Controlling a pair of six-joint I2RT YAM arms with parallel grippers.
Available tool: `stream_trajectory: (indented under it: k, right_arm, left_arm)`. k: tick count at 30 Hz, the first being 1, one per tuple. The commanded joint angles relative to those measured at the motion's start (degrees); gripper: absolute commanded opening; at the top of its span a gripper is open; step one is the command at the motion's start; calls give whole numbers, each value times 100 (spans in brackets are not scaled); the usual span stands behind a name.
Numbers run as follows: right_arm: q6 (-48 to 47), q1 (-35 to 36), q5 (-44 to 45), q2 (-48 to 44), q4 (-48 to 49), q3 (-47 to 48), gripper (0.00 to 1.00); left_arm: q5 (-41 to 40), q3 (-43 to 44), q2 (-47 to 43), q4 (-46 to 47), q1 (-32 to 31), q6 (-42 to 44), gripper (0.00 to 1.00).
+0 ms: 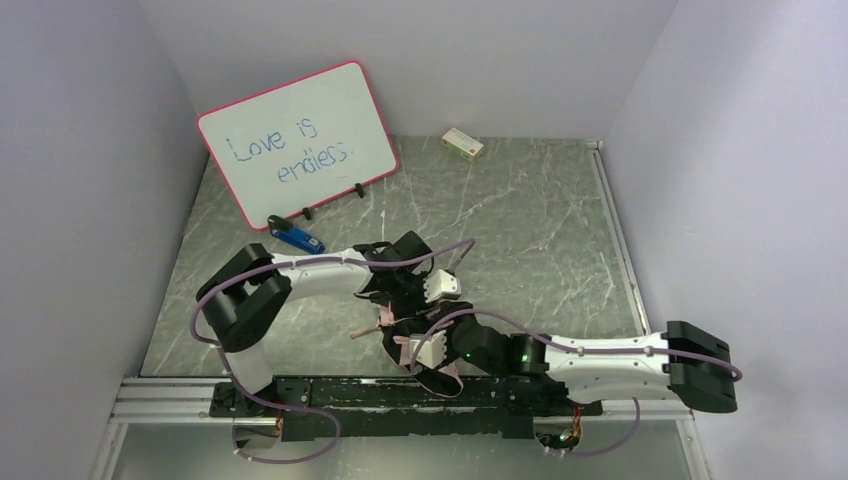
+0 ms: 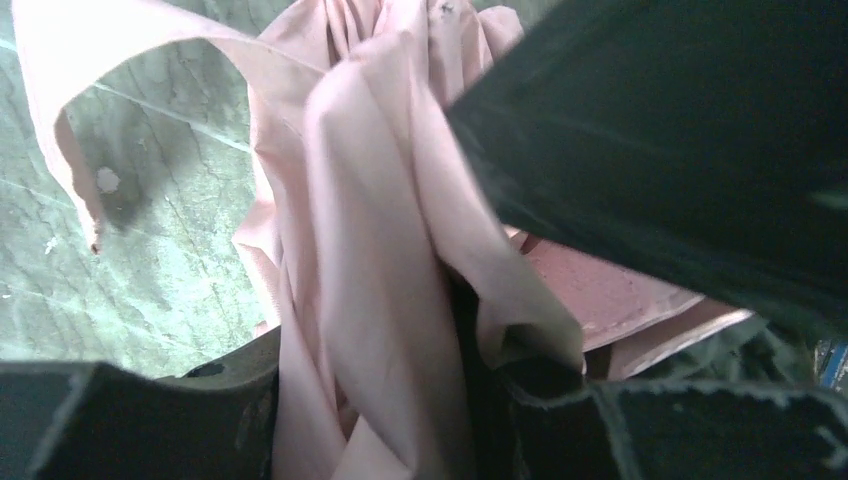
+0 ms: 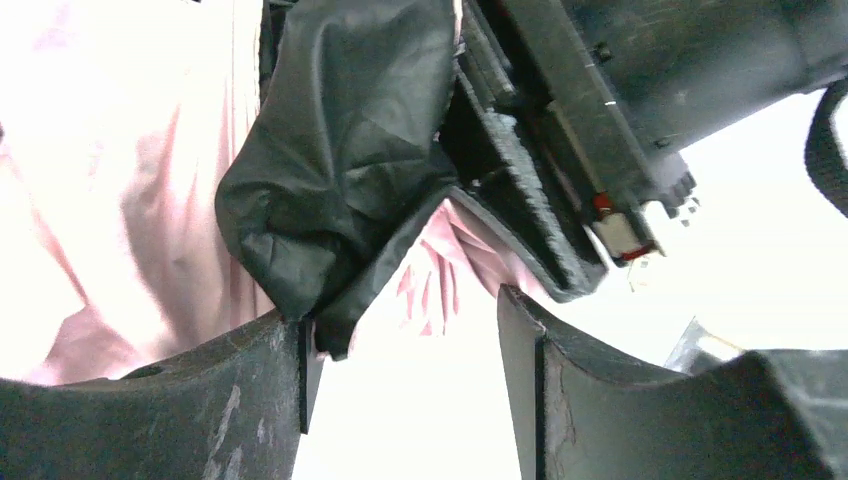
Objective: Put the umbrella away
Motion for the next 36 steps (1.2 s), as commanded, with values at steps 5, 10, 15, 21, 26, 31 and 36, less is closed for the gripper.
stream_trajectory:
  k: [5,10,15,21,26,31,36]
  right_arm:
    - [1134,34,-1085,-1122,-2414,1052,64]
    - [1811,37,-1776,-1799,-2807,1572,62]
    - [2074,34,-2092,-2314,-2932,1947,62]
    - [2241,33,-1827,-2743,-3122,2073,62]
    - [2777,37,-1283,-2867,-3220,2251,63]
    - [3208,37,-785,-2954,-2956,2314,63]
    - [3338,37,36,-2955,-2783,2332,64]
  left_arm:
    - [-1251,-407,123,9,-91,431,15]
    - [-1858,-568,-92,352,-95,654,5]
    - [-2098,-825,-353,758,-68,777,5]
    - [-2244,-1161,-638,1257,36,1013,5]
    - [-2911,-1444,-742,1776,82,1297,5]
    - [-2846,-2064,-1109,2639,64,1897,5]
    - [-2984,-2365,-1297,3205,62,1956,5]
